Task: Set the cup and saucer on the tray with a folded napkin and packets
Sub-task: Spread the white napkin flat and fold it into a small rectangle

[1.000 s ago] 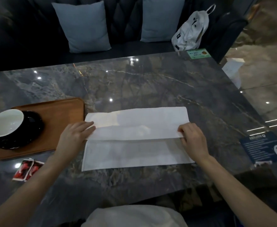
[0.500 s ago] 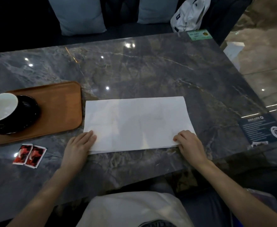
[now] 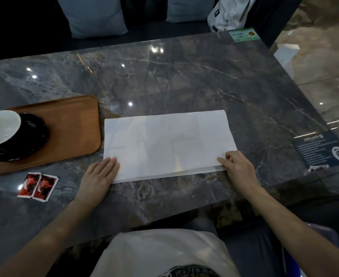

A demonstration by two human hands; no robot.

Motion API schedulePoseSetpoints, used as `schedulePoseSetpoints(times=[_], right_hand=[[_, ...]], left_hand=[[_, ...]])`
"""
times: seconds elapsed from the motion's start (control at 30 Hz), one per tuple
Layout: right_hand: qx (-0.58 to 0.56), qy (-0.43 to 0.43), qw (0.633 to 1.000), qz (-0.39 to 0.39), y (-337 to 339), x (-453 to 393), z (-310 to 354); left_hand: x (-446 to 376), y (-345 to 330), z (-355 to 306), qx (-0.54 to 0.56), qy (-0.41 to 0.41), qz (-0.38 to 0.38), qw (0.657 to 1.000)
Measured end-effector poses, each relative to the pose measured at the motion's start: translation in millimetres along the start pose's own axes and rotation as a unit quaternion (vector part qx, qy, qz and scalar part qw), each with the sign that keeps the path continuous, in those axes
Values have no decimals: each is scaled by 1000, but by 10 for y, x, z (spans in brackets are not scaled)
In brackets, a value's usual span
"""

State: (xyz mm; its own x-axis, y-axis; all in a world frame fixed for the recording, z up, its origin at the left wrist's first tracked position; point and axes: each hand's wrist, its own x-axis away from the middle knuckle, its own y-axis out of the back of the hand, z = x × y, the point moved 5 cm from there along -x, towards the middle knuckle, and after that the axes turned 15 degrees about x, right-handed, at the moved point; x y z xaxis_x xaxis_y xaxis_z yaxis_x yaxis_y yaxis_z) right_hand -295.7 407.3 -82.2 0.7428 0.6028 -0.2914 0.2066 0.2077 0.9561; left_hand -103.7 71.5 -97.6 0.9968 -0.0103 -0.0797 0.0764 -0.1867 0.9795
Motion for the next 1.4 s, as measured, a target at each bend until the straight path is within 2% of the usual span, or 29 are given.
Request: schedulePoseSetpoints(times=[0.07,0.13,0.2,0.3,0.47,0.63,0.8,1.03,1.13,1.4], right_hand=[[-17,-29,999,27,-11,-38,-5],[-31,-38,999,16,6,-70,0],[-7,0,1000,-16,52,-78,24],[85,109,989,-43,46,-16,37],[147,148,978,-12,15,40,-74],[159,130,977,51,39,80,-159],[102,62,985,128,85,74,-127],[43,10,991,130,82,-284,241],[-5,-13,988,153,-21,-449,530],[-2,18,967,254,-357,-898,1036]], left_hand=[[-3,3,-5,0,8,11,1000],[-2,5,-9,0,17,22,1000],[-4,4,-9,-5,23,34,999],[-5,6,5,-7,31,52,998],[12,36,5,-26,6,68,997],[33,67,34,-39,5,96,995],[-71,141,-111,-37,37,116,992],[-522,69,-562,65,61,96,991],[-774,-25,-769,109,70,101,986],[-1392,-298,-704,122,137,115,976]])
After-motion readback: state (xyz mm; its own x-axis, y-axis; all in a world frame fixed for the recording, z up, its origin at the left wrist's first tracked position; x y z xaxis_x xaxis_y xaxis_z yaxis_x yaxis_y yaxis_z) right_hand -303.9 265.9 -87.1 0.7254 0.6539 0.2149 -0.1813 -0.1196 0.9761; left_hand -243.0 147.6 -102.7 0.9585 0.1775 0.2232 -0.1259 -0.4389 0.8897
